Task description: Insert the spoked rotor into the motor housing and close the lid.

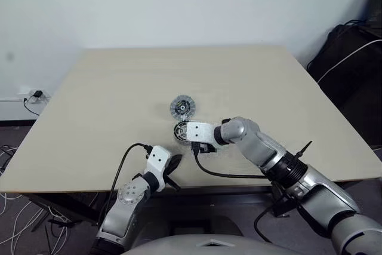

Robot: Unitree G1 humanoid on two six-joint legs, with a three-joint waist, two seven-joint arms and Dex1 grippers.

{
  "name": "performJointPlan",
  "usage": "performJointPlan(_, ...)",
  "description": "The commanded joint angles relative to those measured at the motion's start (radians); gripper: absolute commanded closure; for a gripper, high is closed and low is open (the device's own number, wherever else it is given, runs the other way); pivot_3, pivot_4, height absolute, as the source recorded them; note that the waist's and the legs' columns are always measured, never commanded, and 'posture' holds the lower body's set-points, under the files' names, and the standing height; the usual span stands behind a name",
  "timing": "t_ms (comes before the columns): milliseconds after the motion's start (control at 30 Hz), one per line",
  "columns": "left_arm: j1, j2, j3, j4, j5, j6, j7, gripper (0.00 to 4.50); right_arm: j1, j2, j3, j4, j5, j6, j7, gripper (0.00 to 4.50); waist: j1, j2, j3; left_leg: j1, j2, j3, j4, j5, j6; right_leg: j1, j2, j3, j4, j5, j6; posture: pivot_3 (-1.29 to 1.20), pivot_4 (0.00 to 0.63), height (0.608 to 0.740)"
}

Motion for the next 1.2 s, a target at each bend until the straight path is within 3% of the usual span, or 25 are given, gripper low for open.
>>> performJointPlan(33,-0.010,-0.011,-0.001,-0.003,-0.004,-0.027,0.011,4.50,-0.055,0.022,0.003,0.022,-0.038,-0.036,0.030,1.90,0.001,0.000,0.000,0.000,0.000,0.000,0.000,0.000,0.000,0.000,0.000,0.000,0.000,0.000,0.000,0.00,0.000,0.740)
performJointPlan(800,0.014,-0.020,0.006,-0.014,-0.008,-0.045,0.046,4.50,-0.155,0.114,0.026,0.351,-0.161,-0.178,0.178,1.90,0.015,0.000,0.000,0.000,-0.001,-0.001,-0.001,0.000,0.000,-0.001,0.000,-0.001,0.000,0.000,-0.001,0.00,0.000,0.740)
performJointPlan(1067,0.015,-0.027,0.008,-0.010,-0.009,-0.052,0.054,4.50,-0.171,0.132,0.029,0.413,-0.202,-0.217,0.197,4.39,0.023,0.000,-0.001,0.000,-0.001,-0.001,-0.001,0.000,-0.001,-0.001,0.000,-0.001,0.000,0.000,-0.001,0.00,0.000,0.740)
performJointPlan(1200,0.016,-0.027,0.009,-0.013,-0.011,-0.051,0.058,4.50,-0.172,0.139,0.017,0.425,-0.209,-0.226,0.195,4.41,0.022,0.000,-0.002,0.000,-0.001,-0.001,-0.001,0.000,-0.001,0.000,0.000,-0.001,0.001,0.001,-0.001,0.00,0.000,0.740)
